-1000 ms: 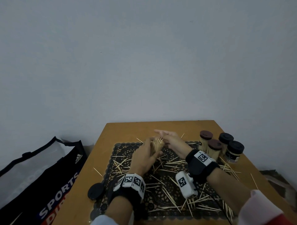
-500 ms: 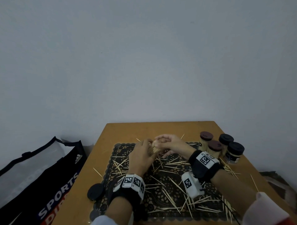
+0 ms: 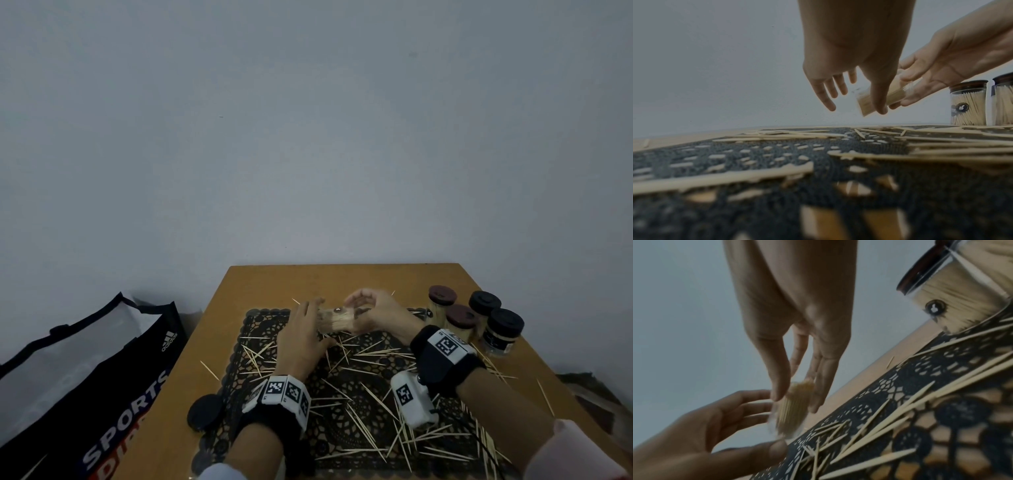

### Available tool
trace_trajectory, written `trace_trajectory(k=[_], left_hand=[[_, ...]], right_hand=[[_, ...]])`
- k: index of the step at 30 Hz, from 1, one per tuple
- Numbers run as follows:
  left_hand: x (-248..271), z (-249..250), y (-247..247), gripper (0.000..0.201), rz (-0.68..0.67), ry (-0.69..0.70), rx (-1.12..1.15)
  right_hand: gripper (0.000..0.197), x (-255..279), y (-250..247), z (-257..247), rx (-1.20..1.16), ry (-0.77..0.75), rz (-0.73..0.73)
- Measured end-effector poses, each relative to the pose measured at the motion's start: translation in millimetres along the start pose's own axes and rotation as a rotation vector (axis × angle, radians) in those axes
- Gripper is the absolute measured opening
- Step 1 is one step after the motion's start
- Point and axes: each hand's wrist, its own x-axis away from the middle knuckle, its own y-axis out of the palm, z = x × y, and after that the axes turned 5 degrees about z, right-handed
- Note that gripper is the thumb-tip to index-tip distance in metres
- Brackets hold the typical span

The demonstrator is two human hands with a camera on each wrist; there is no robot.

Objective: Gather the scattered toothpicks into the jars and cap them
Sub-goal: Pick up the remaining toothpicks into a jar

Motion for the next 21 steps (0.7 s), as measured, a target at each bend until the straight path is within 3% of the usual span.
trace_trajectory(k=[5, 8, 10, 12, 16, 21], left_hand=[[-2.1, 0.3, 7.0, 0.066, -0.05, 0.119, 0.043], [-2.3, 0.7, 5.8, 0.056, -0.044, 0.102, 0.062], [-2.1, 1.7, 4.0, 0.055, -0.043, 0.085, 0.044], [-2.1, 3.6, 2.2, 0.055, -0.055, 0.063, 0.026], [-3.3, 6.3, 1.0, 0.051, -0.085, 0.053, -0.02], [-3.4, 6.5, 0.4, 0.054, -0.113, 0.04, -0.015]], right_hand=[[0.046, 4.3, -1.8, -3.6, 0.015, -0.022, -0.091], [0.044, 1.1, -8.5, -1.0, -0.049, -0.004, -0.155], [0.043, -3.3, -16.3, 3.2, 0.181, -0.043, -0.079], [0.052, -6.9, -25.5, 11.8, 0.554, -0.079, -0.057], [0.084, 2.4, -27.9, 29.9, 1.15, -0.058, -0.276], [0.037, 14.2, -24.6, 31.3, 1.162, -0.261, -0.171]])
